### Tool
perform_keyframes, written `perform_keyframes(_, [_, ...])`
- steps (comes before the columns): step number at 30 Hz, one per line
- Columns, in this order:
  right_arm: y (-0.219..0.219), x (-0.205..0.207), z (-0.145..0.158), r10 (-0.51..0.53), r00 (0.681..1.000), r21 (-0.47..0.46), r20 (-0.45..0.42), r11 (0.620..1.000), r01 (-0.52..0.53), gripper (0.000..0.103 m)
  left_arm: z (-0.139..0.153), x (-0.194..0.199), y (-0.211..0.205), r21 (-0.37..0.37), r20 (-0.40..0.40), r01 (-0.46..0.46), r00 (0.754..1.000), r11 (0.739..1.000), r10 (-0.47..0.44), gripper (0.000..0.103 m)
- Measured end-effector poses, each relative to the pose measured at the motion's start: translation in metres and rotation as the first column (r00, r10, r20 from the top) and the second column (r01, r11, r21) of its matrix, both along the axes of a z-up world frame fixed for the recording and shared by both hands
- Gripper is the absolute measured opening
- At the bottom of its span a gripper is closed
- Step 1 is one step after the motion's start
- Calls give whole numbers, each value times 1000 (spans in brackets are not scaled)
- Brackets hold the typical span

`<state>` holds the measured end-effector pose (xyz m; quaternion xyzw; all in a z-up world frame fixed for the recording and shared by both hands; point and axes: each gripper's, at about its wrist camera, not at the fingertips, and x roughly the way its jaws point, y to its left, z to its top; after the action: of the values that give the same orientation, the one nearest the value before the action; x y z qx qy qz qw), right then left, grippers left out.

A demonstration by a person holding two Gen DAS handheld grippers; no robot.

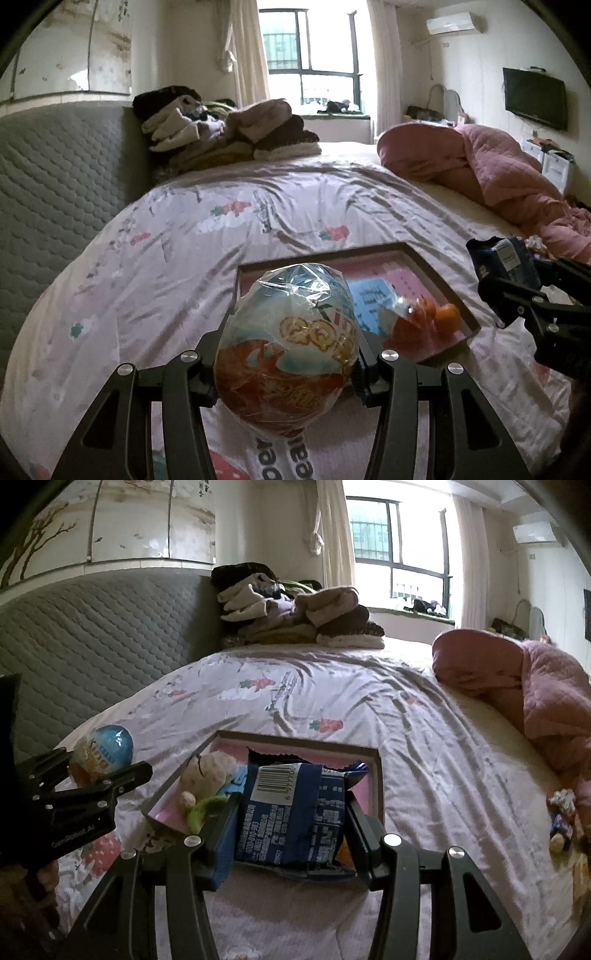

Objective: Organize objects
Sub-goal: 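Lift and carry bagged egg with left tool while right carries snack packet over tray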

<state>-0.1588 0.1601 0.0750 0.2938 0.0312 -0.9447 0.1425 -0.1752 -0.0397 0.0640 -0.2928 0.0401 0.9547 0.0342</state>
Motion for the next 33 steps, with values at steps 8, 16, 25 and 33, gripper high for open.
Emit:
perform_keyframes(8, [-1,-14,12,-4,999,8,-31,1000,4,52,15,-19,4,4,-33,1,999,1000,-1,53])
perform_keyframes(16, [-4,-27,17,-10,999,25,-41,1000,11,52,18,-34,9,3,-34,4,999,1000,-4,53])
perform_keyframes(25, [-8,-41,21,-5,998,28,-63,1000,7,52,14,-49,8,-11,-29,-15,999,1000,15,53])
perform_keyframes(33, [-5,-57,23,-12,997,41,-81,999,16,52,5,-65,10,-18,-22,-22,1000,1000,22,53])
